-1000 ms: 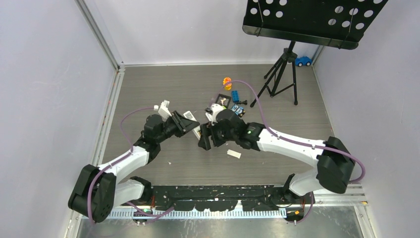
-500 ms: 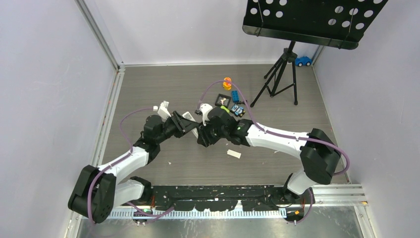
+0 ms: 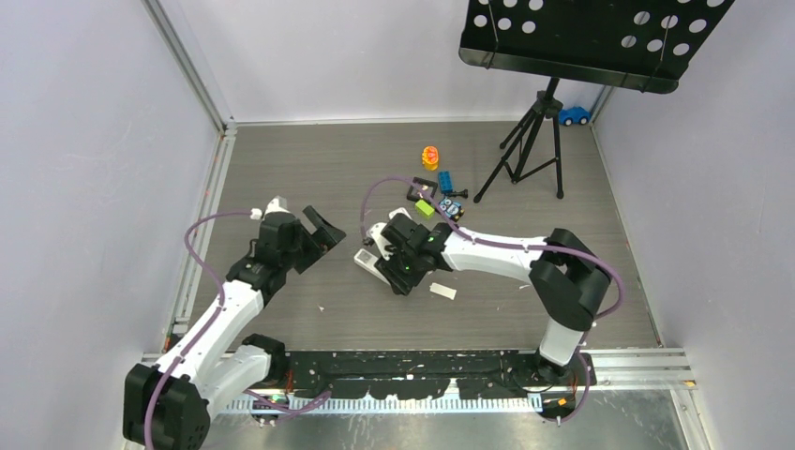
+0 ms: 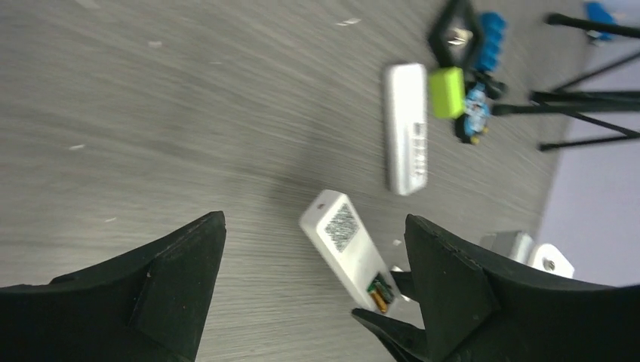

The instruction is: Load the batteries into the remote control

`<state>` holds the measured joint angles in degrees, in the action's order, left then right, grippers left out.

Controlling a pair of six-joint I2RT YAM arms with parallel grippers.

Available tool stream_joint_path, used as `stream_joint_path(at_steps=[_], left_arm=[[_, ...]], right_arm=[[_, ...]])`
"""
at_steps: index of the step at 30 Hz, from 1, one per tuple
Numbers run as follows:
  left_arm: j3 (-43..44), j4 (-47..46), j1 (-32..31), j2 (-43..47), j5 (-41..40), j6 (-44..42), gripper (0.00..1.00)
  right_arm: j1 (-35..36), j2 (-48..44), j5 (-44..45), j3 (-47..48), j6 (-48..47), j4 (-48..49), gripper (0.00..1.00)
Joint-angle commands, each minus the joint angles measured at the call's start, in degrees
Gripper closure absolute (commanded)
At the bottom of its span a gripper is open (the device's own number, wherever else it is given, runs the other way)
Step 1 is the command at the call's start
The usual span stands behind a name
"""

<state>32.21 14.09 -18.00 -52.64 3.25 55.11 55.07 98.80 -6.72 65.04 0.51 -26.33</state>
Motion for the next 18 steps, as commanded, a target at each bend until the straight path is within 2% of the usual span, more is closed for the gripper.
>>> stream_joint_path(at_steps=[1, 6, 9, 12, 14, 18], left_arm=[[2.01, 12.28, 1.43, 0.87, -9.47, -2.42, 0.09], [1.78, 10.53, 2.07, 0.24, -6.45, -2.81, 0.10], [1.80, 9.68, 2.33, -0.48, -4.86, -3.04, 0.11], [1.91, 8.72, 2.56, -1.56, -3.53, -3.49, 0.11], [2.18, 8.56, 2.74, -2.33, -0.92, -3.92, 0.11], [2.38, 8.27, 3.21, -3.30, 0.62, -4.39, 0.11]], right_arm=[[0.54, 2.45, -0.89, 3.91, -3.47, -3.55, 0.88], [1.59, 5.93, 2.10, 6.33, -5.19, -7.54, 0.84], [1.80, 7.04, 2.70, 7.44, -5.17, -8.78, 0.74], [1.81, 7.34, 2.19, 7.90, -4.94, -9.42, 0.57], [1.88, 7.41, 1.98, 8.20, -4.91, -9.93, 0.50], [1.88, 7.52, 1.72, 8.83, -5.21, -11.12, 0.44]])
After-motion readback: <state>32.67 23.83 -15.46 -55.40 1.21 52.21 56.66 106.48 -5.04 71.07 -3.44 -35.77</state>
